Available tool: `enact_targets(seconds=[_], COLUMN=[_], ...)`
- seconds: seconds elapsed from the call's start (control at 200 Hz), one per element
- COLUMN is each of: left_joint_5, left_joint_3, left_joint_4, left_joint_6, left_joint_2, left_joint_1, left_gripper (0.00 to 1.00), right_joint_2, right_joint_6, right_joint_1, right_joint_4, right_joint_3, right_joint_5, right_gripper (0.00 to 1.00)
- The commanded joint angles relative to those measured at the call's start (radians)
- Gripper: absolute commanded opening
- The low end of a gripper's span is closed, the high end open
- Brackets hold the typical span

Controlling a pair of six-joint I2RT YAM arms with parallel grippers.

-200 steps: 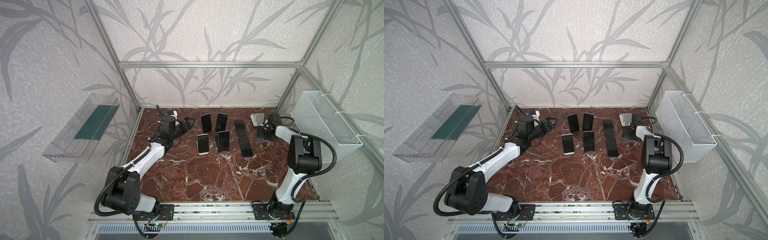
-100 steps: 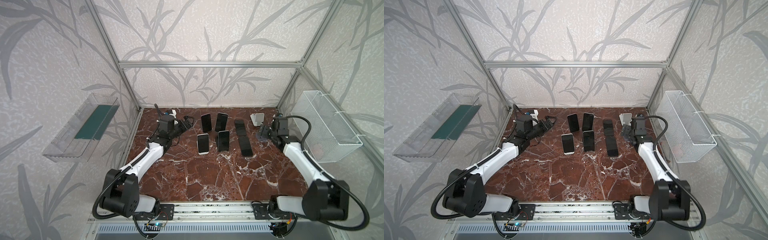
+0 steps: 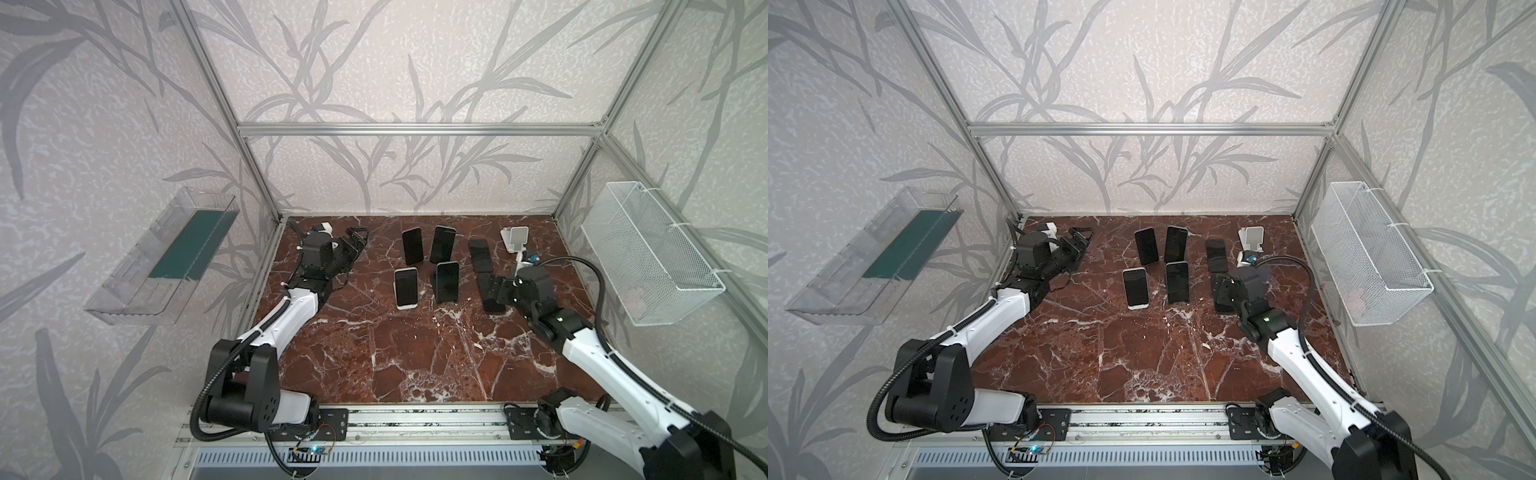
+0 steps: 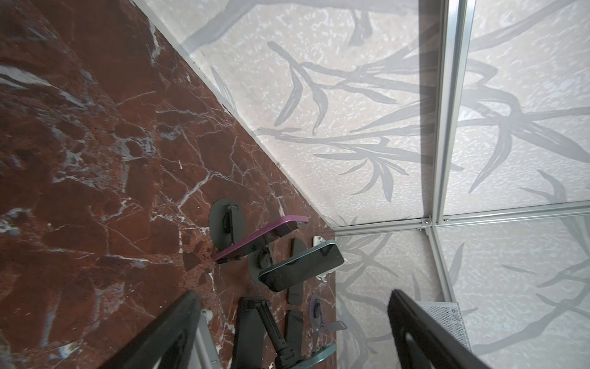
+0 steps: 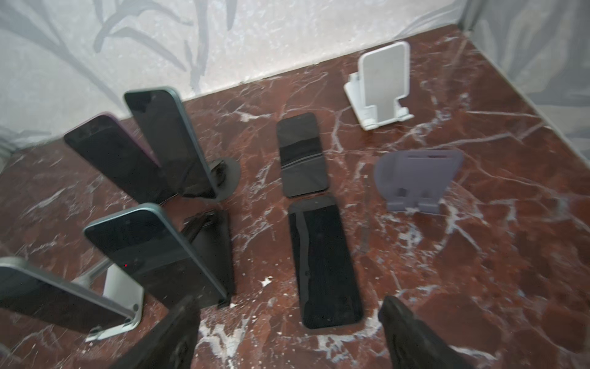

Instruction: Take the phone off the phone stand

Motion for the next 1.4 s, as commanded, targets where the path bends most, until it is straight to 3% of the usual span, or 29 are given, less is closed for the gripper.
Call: enact_targets(seconds=[0.0,0.1,0.32,0.475,0.845,1.13,1.395], left_joint_5=[0.029,0.032,0.028,0.045,0.042,0.05,0.064], left_joint_3=[-0.008,-0.002,0.002,0.002,0.003,0.008,0.014], left_joint_4=[0.071,0.058,0.045,0.064,0.058,0.063,0.065], left_joint_6=[-0.038,-0.024,-0.016,-0.037,-0.031,-0.032,-0.038], left_joint_2=[-0.013,-0.007,-0.014,-0.015,-0.002,0.0,0.01], left_joint_1=[0.001,-0.004,-0.013,-0.014,-0.014,-0.013,-0.013], left_gripper=[0.92,0.92,0.91,0.92,0.91,0.91,0.91], right_joint_2=[0.126,0.251,0.415,0.483,0.588,0.647,0.617], right_joint_6=[-0.021,-0.015,0.018,-0.013,-0.002,-0.032,-0.086], right_joint_1=[0.106,0.149,0.158,0.161,0.162,0.163,0.183], right_joint_4=[0.077,0.088,0.118,0.149,0.166,0.223,0.228], right_joint_3=[0.092,0.165,0.265,0.318,0.376,0.383,0.363], right_joint_5=[0.062,0.091,0.069,0.016,0.131,0.052,0.086], right_gripper=[0.93,1.0,0.99,0.99,1.0,0.79,0.68])
